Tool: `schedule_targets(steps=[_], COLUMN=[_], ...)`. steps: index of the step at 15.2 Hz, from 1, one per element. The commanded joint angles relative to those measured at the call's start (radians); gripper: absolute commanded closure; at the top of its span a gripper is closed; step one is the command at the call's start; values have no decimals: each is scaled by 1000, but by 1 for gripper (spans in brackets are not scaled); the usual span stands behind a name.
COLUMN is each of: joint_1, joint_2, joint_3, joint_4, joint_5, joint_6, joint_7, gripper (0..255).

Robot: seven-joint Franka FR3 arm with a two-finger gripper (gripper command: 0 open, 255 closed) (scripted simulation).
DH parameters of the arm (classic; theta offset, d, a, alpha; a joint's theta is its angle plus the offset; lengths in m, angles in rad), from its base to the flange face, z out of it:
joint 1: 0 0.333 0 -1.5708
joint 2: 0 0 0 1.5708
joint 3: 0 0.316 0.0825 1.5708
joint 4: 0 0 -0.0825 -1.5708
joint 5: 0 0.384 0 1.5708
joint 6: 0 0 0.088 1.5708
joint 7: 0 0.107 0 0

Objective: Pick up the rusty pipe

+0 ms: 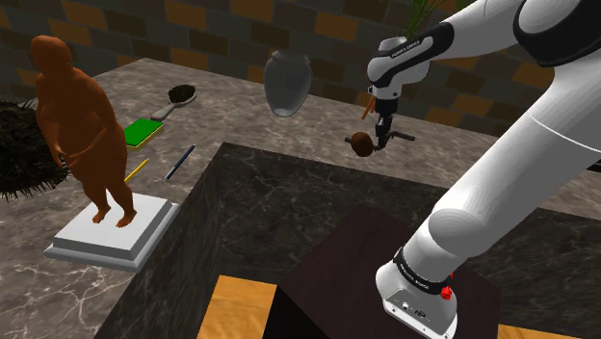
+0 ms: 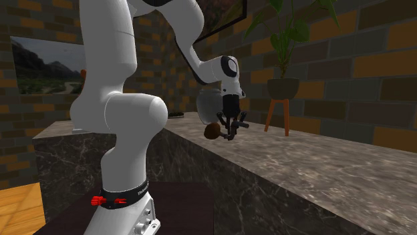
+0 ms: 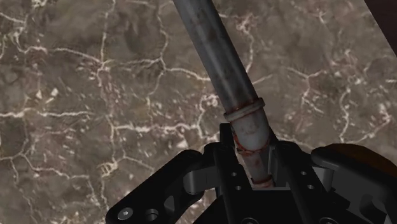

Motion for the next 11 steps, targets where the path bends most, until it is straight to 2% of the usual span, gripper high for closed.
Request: schedule_targets(steps=[1, 11], joint_1=[0, 3], joint_2=[0, -69], joint_3=[0, 17], joint_4=[-4, 74], joint_5=[-1, -16], joint_6=[3, -138], joint_7=[1, -2], gripper=[255, 255])
